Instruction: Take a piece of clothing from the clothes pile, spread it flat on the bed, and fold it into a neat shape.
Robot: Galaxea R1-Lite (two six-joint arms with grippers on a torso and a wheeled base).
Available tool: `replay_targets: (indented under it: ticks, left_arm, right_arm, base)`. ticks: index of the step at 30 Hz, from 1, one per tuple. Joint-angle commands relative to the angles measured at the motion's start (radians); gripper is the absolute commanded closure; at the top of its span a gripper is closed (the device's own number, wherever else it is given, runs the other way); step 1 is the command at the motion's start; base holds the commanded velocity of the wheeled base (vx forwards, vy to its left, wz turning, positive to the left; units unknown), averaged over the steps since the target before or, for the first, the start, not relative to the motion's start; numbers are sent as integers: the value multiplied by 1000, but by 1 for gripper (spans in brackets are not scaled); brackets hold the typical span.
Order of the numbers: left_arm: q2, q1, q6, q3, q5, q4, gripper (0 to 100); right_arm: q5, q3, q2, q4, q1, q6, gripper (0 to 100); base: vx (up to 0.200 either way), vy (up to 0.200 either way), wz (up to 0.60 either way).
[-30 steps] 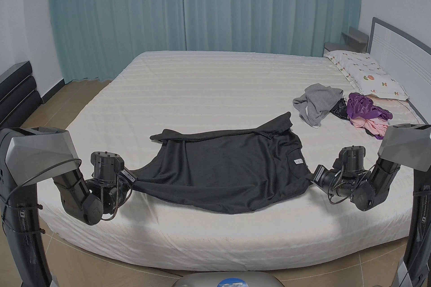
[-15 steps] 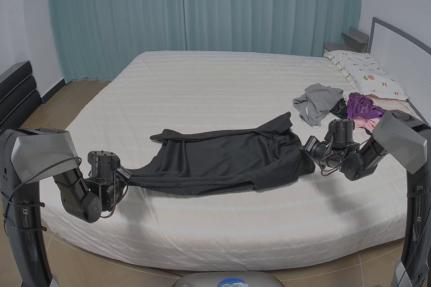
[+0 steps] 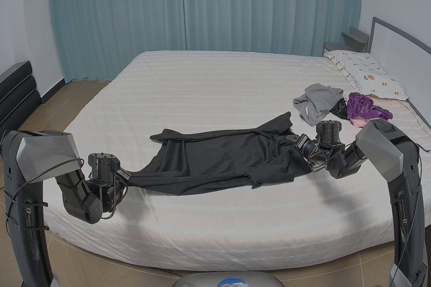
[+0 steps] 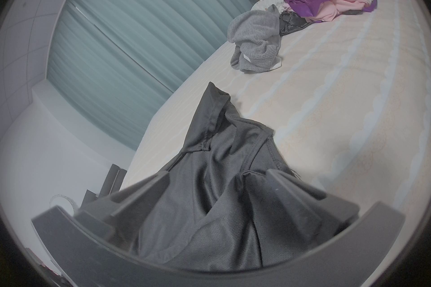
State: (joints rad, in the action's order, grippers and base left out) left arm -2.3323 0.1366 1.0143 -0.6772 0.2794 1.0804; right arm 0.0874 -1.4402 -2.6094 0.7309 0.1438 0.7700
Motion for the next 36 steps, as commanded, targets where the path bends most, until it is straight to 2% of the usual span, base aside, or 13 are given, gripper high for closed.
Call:
replay_targets:
  ticks: [1,10,16,24,27,36]
  left_arm:
    - [-7,0,0,2,0,1,100]
    - [-2,1,1,8,0,1,100]
    - [2,3,1,15,0,4,100]
    - [2,3,1,16,0,4,100]
    - [2,3,1,16,0,4,100]
    - [2,3,1,16,0,4,100]
  right_arm:
    - [8,21,31,18,-10,28,0]
    - [72,297,169,22,13,25,0]
    - [137,388,190,18,16,17,0]
    - [152,369,146,12,34,-12,0]
    - [144,305,97,-4,60,-15,0]
    - [141,215,52,-51,72,-17,0]
  base:
    - [0,0,0]
    - [0,0,0]
    - [0,0,0]
    - [0,0,0]
    - [0,0,0]
    - [0,0,0]
